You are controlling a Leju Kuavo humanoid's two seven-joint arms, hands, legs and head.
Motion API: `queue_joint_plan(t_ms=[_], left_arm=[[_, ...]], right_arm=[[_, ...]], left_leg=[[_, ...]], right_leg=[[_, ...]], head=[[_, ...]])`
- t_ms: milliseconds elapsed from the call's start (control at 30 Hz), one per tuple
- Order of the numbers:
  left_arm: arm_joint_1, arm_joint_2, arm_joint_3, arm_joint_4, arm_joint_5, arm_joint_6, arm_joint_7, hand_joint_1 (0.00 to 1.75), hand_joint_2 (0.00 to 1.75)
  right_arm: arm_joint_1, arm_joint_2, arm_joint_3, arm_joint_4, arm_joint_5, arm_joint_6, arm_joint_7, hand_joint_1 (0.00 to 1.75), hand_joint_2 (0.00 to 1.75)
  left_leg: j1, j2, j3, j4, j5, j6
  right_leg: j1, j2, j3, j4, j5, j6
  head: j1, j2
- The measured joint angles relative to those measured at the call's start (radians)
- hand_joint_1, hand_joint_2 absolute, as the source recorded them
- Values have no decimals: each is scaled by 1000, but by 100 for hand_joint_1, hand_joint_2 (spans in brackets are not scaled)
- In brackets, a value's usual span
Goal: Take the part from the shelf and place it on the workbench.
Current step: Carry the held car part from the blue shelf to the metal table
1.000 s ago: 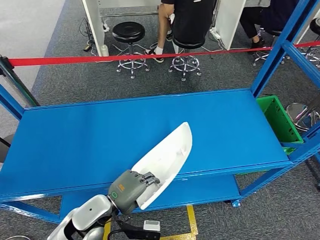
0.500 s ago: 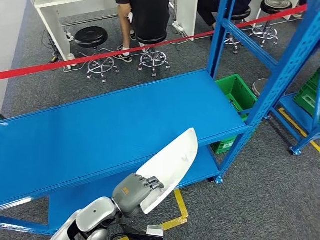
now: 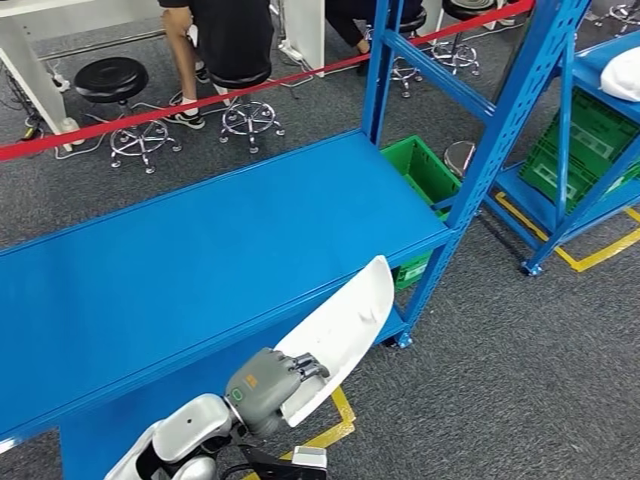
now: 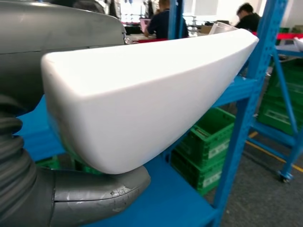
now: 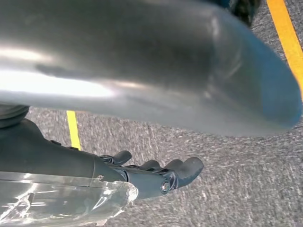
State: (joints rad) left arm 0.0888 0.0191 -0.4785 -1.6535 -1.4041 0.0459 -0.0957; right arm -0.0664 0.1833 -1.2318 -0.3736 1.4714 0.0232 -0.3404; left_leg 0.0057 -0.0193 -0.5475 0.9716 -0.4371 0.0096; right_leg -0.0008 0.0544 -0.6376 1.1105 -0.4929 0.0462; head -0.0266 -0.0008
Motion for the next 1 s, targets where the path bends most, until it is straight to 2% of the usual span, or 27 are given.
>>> queue_joint_plan(t_ms=[33, 67, 100, 133, 167, 233, 267, 300, 333, 400, 433, 467, 533, 567, 600, 633, 667, 700, 767, 800, 833, 900, 933, 967, 1000], left_arm=[[4, -1, 1, 1, 5, 1, 0, 175, 175], [9, -2, 1, 3, 10, 2, -1, 175, 175], [13, -2, 2, 6, 18, 2, -2, 175, 175], [16, -3, 2, 8, 26, 3, -2, 175, 175], [17, -3, 2, 9, 34, 4, -3, 175, 175], [19, -7, 4, 10, 45, 5, -4, 175, 175], [19, -8, 5, 10, 47, 6, -4, 175, 175], [19, -10, 5, 10, 49, 8, -5, 175, 175], [19, -11, 6, 10, 50, 10, -5, 175, 175], [19, -12, 6, 10, 50, 13, -6, 175, 175], [19, -13, 6, 10, 50, 14, -6, 175, 175], [19, -13, 6, 10, 50, 15, -6, 175, 175], [19, -13, 6, 10, 49, 16, -6, 175, 175], [20, -12, 6, 11, 47, 17, -6, 175, 175], [20, -12, 5, 11, 45, 17, -6, 175, 175], [20, -12, 5, 12, 43, 18, -6, 175, 175], [19, -12, 5, 12, 41, 18, -6, 175, 175], [18, -12, 5, 12, 40, 19, -5, 175, 175], [13, -13, 5, 12, 34, 19, -3, 175, 175], [10, -14, 4, 12, 31, 20, -2, 175, 175], [7, -15, 3, 12, 29, 21, -1, 175, 175], [6, -17, 2, 14, 26, 21, 2, 175, 175], [4, -18, 2, 15, 25, 21, 3, 175, 175], [3, -20, 2, 16, 23, 21, 4, 175, 175], [2, -21, 2, 16, 22, 20, 4, 175, 175]], right_arm=[[-2, 1, 0, 0, 0, 1, 0, 0, 0], [-4, 1, 0, 0, -1, 2, 0, 0, 0], [-4, 2, 0, 0, -1, 3, 0, 0, 0], [-3, 2, 0, 0, -2, 4, 1, 0, 0], [-1, 3, 0, 0, -2, 4, 2, 0, 0], [-2, 3, 0, -3, -2, 4, 3, 0, 0], [-4, 4, 0, -4, -2, 4, 3, 0, 0], [-6, 5, 0, -5, -2, 4, 2, 0, 0], [-7, 6, -1, -6, -2, 4, 2, 0, 0], [-5, 7, -1, -7, -3, 4, 2, 0, 0], [-4, 7, -1, -7, -3, 4, 2, 0, 0], [-5, 7, -1, -8, -3, 4, 2, 0, 0], [-8, 8, -1, -9, -3, 4, 3, 0, 0], [-9, 8, -1, -10, -2, 4, 2, 0, 0], [-9, 8, -1, -10, -2, 3, 2, 0, 0], [-9, 8, -1, -10, -2, 3, 2, 0, 0], [-9, 8, -1, -10, -2, 2, 2, 0, 0], [-9, 8, -1, -10, -1, 1, 2, 0, 0], [-11, 9, -1, -10, 0, -1, 1, 0, 0], [-12, 9, -1, -10, 0, -2, 1, 0, 0], [-12, 10, -1, -10, 0, -2, 1, 0, 0], [-8, 10, -1, -10, 0, -4, 0, 0, 0], [-5, 10, -1, -10, 0, -4, 0, 0, 0], [-3, 10, -1, -10, 0, -5, 1, 0, 0], [-3, 10, -1, -10, 0, -5, 2, 0, 0]], left_leg=[[-1, 12, 0, 0, 0, 2], [-2, 26, -1, 1, 1, 4], [-2, 40, -1, 1, 2, 4], [-3, 52, -1, 2, 3, 4], [-3, 64, -1, 2, 4, 4], [-5, 83, -1, 6, 3, 0], [-8, 92, -2, 9, 2, -4], [-11, 99, -4, 12, 2, -9], [-14, 105, -5, 14, 4, -15], [-13, 115, -8, 17, 5, -26], [-12, 105, -12, 24, -6, -32], [-10, 86, -21, 47, -31, -38], [-8, 42, -58, 147, -114, -45], [-8, 32, -82, 213, -156, -45], [-9, 28, -98, 265, -183, -44], [-9, 26, -98, 287, -191, -42], [-9, 23, -79, 271, -181, -39], [-9, 17, -42, 219, -158, -35], [-8, -25, 49, 80, -117, -27], [-8, -42, 76, 34, -107, -23], [-10, -53, 88, 12, -102, -18], [-15, -36, 81, 9, -86, -6], [-15, -24, 76, 8, -74, 2], [-14, -12, 68, 6, -63, 9], [-13, 1, 56, 4, -52, 16]], right_leg=[[0, -24, -30, 66, -34, 4], [-1, -38, -59, 131, -64, 9], [-2, -45, -77, 175, -80, 12], [-3, -49, -77, 183, -78, 14], [-4, -54, -55, 149, -57, 15], [-3, -83, 23, 12, 2, 15], [-2, -96, 55, -47, 24, 11], [-1, -104, 71, -81, 35, 6], [0, -105, 73, -91, 38, -1], [-1, -85, 63, -89, 49, -16], [-2, -76, 57, -89, 55, -23], [-5, -67, 49, -90, 63, -29], [-8, -49, 28, -91, 80, -37], [-8, -38, 15, -91, 89, -38], [-7, -27, 1, -91, 100, -39], [-8, -16, -14, -91, 111, -38], [-8, -3, -28, -91, 123, -36], [-9, 9, -41, -91, 134, -32], [-10, 32, -61, -90, 158, -23], [-10, 41, -67, -92, 169, -17], [-11, 49, -70, -97, 181, -9], [-13, 65, -70, -115, 207, 6], [-14, 60, -73, -119, 207, 10], [-14, 42, -81, -107, 186, 14], [-13, 16, -96, -69, 145, 16]], head=[[4, 0], [5, 0], [5, 0], [5, 0], [5, 0], [5, 0], [4, 0], [2, 0], [0, 0], [-2, 0], [-2, 0], [-3, 0], [-6, 0], [-7, 0], [-8, 0], [-8, 0], [-8, 0], [-8, 0], [-8, 0], [-8, 0], [-8, 0], [-7, 0], [-7, 0], [-5, 0], [-3, 0]])
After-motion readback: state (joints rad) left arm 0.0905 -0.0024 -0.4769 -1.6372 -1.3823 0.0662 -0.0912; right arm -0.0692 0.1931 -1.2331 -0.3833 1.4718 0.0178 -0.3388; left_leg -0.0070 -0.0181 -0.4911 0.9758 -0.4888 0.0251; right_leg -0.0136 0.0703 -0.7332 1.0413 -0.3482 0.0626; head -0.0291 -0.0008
